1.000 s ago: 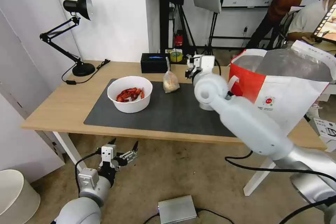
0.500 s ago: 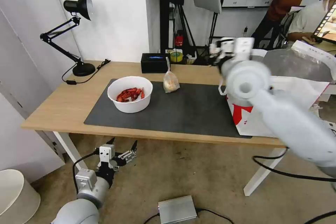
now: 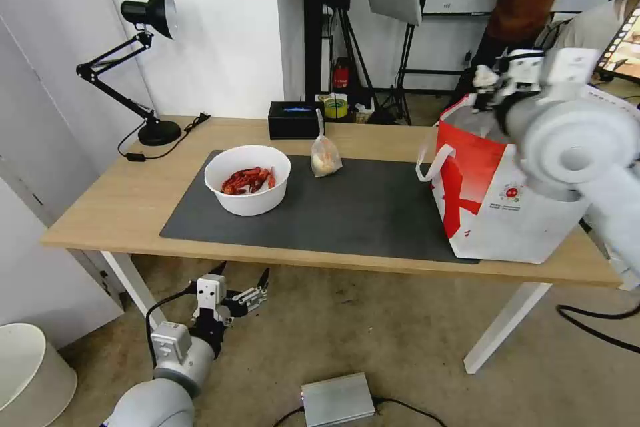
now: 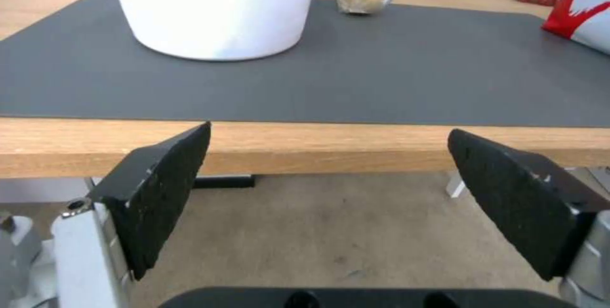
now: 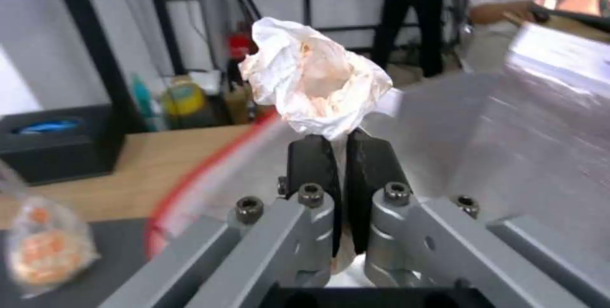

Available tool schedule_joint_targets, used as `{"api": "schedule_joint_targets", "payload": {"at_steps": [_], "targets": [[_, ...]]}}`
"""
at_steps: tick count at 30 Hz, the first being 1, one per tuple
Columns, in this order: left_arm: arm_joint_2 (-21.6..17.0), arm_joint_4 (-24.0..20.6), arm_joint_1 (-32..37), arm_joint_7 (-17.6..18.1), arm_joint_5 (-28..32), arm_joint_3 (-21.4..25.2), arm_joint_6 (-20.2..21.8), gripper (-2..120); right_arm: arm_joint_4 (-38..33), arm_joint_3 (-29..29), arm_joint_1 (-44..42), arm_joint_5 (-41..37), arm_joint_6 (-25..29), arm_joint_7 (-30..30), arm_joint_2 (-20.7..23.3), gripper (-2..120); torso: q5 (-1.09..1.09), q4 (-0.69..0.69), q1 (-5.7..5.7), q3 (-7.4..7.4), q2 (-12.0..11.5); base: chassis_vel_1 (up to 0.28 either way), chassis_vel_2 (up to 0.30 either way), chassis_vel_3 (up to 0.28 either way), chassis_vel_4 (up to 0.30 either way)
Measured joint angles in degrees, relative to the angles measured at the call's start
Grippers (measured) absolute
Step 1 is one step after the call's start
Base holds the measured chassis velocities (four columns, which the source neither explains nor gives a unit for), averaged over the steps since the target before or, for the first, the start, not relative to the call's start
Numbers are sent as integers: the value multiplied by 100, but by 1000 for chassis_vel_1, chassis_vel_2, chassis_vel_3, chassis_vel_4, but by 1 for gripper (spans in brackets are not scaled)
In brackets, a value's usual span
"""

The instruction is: Pick up the trash from the table and place it into the takeout bag.

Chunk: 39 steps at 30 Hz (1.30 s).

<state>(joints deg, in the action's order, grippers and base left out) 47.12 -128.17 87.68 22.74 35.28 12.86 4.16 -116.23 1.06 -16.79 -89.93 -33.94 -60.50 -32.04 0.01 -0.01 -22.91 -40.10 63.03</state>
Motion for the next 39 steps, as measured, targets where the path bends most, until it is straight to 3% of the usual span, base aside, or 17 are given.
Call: {"api": "schedule_joint_targets", "payload": {"at_steps": [7, 13, 33, 37, 39], "targets": [[-10, -26, -62, 0, 0, -110, -2, 100, 435, 497, -637, -106, -5, 103, 101, 2, -1, 1, 0, -1, 0, 0, 0, 0, 0], [-8, -28, -35, 0, 0, -102, -2, 100, 433, 548, -717, -237, -12, 87, 62, 2, -2, 1, 0, -1, 0, 0, 0, 0, 0], [3, -123, 13, 7, 14, -62, 3, 100, 253, 771, -930, -350, 18, 8, 107, 75, -2, 1, 0, -1, 0, 0, 0, 0, 0], [19, -155, 54, 10, 7, -29, 5, 100, 155, 903, -1087, -54, 248, 304, 147, 88, -2, 2, 0, -1, 0, 0, 0, 0, 0], [40, -167, 80, 11, 0, -11, 6, 100, 81, 958, -1232, 336, 734, 753, 184, 96, -1, 0, 0, -1, -1, 0, 0, 0, 0]]}}
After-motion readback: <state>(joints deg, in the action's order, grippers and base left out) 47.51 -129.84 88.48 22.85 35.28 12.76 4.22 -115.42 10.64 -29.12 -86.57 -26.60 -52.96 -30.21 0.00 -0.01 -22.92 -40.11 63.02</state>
